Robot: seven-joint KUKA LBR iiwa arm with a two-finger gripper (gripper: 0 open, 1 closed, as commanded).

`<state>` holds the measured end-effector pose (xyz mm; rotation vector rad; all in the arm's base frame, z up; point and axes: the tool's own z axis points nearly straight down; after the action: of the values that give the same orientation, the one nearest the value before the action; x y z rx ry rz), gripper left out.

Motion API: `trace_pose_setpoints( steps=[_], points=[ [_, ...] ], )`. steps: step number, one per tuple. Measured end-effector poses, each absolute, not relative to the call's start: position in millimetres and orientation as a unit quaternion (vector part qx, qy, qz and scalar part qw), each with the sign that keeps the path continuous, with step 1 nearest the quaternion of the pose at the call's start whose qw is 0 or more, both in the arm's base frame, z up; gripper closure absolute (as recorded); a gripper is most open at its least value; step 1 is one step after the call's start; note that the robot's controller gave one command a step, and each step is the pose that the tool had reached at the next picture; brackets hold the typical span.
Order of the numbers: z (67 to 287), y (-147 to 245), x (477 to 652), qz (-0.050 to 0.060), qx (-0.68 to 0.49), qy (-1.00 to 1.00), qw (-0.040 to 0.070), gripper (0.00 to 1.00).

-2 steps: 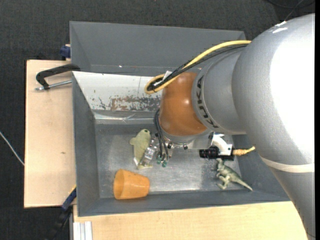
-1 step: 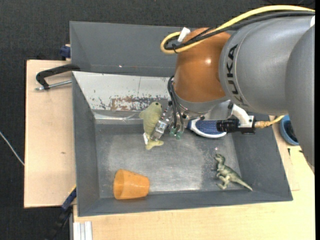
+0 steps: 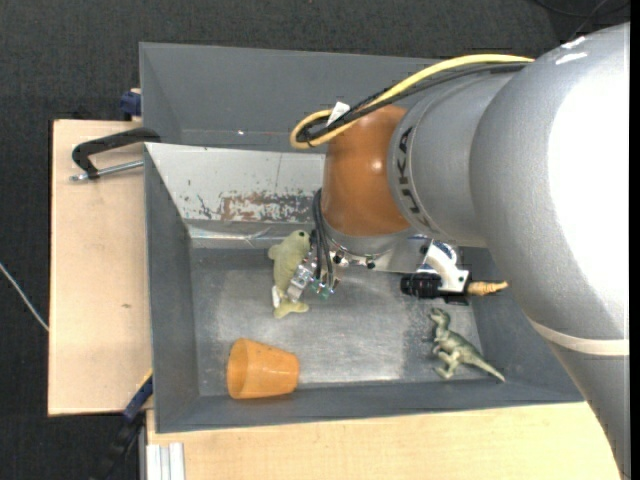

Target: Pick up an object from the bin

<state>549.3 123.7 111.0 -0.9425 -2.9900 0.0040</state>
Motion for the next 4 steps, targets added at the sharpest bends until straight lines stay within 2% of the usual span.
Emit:
trace_pose_setpoints(
  steps=[1,2,3,4],
  points=[
    [182,133,546.0,-0.003,-0.309,-0.951,-0.004,1.0],
    [149,140,543.7,0.0,-0.302,-0.953,0.001,1.0],
    [151,140,544.3,0.0,-0.302,-0.953,0.0,0.0],
    [75,149,561.8,0.001,-0.339,-0.941,0.003,0.0]
  ],
)
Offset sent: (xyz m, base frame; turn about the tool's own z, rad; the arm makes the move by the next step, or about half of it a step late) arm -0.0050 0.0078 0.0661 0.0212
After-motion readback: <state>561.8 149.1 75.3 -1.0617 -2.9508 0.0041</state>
